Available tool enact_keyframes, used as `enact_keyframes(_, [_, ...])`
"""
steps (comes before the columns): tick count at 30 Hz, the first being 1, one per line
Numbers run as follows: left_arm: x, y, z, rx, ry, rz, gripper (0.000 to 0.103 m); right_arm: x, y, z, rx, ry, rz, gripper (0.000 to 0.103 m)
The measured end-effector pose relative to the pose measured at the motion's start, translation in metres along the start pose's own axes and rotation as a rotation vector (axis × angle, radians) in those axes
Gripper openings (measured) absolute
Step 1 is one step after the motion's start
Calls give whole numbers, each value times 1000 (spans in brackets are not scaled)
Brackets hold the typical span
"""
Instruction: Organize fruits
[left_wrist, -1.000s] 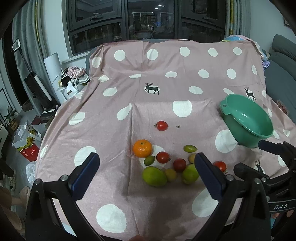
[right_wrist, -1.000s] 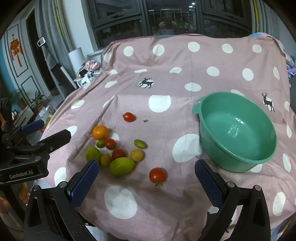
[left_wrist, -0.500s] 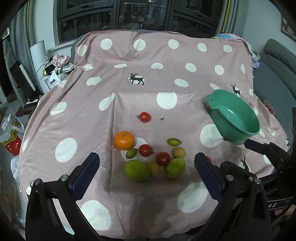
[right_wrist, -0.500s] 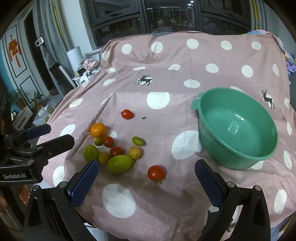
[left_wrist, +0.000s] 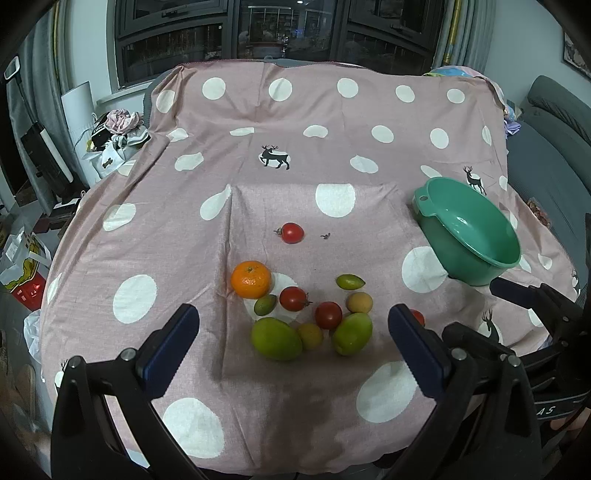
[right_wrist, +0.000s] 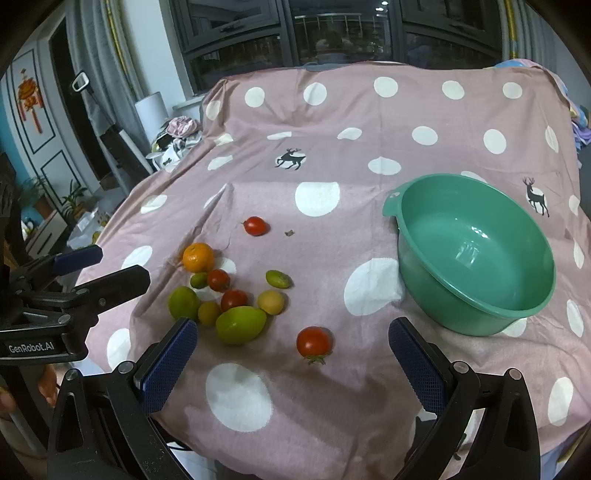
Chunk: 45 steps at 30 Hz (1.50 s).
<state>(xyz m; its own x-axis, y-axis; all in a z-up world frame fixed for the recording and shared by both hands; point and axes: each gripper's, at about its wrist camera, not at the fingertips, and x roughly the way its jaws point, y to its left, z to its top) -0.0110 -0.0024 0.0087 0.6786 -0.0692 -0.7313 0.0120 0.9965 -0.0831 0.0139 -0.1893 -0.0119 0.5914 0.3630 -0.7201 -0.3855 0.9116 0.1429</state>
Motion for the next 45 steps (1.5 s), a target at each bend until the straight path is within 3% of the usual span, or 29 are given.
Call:
enact_keyframes(28, [1,5,2,-13,16,-25,103,-1,4,-3,-5,1,3,103])
enact_keyframes(31, [1,12,3,-56,25,-106,103,-1,4,-3,0,-5,12,103])
enact_keyframes(39, [2,50,7,-334,43,-529,103,-4,1,-5,16,-24,97,103])
enact_keyframes(42, [0,54,9,-360,18,-610,103,-5,-2,-6,19,-31,114,103])
enact_keyframes(45, [11,55,6,-397,95,-696,103,-2,-6,-7,26,-28,127,103])
